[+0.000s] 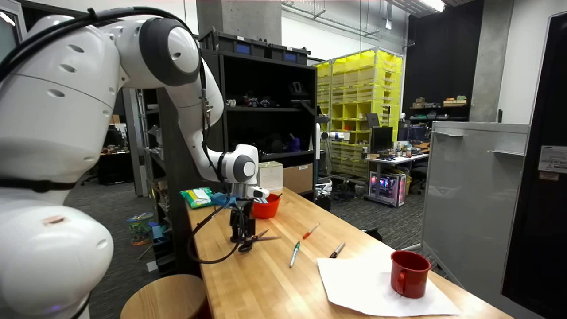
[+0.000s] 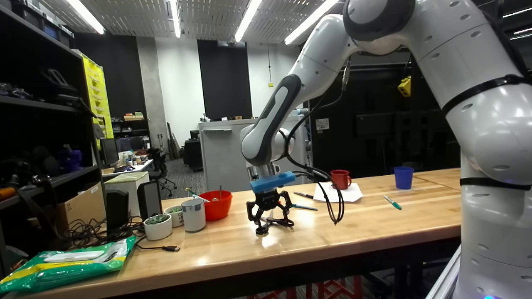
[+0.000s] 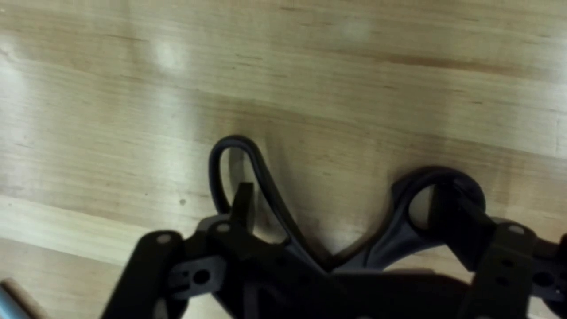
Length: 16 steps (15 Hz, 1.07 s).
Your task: Open and close the black pair of scissors five times
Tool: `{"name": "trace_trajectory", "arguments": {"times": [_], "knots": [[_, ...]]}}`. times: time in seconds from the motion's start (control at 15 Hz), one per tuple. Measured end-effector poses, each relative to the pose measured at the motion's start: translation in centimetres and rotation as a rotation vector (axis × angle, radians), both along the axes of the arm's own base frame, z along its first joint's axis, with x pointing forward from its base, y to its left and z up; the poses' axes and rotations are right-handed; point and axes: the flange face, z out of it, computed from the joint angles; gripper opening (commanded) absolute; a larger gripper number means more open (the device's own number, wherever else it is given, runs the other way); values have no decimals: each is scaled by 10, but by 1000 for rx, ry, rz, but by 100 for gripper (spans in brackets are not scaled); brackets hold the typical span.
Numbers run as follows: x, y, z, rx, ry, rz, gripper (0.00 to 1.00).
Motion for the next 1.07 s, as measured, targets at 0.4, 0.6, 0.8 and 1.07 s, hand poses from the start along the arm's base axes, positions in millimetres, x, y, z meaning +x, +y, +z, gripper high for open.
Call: {"name": "trace_trajectory", "arguments": {"times": [0.4, 0.6, 0.8, 1.07], "knots": [[2, 5, 5, 5, -15, 7, 44], [4, 9, 8, 10, -27, 14, 21], [4, 12, 10, 13, -32, 18, 5], [4, 12, 10, 12, -32, 18, 18]]}}
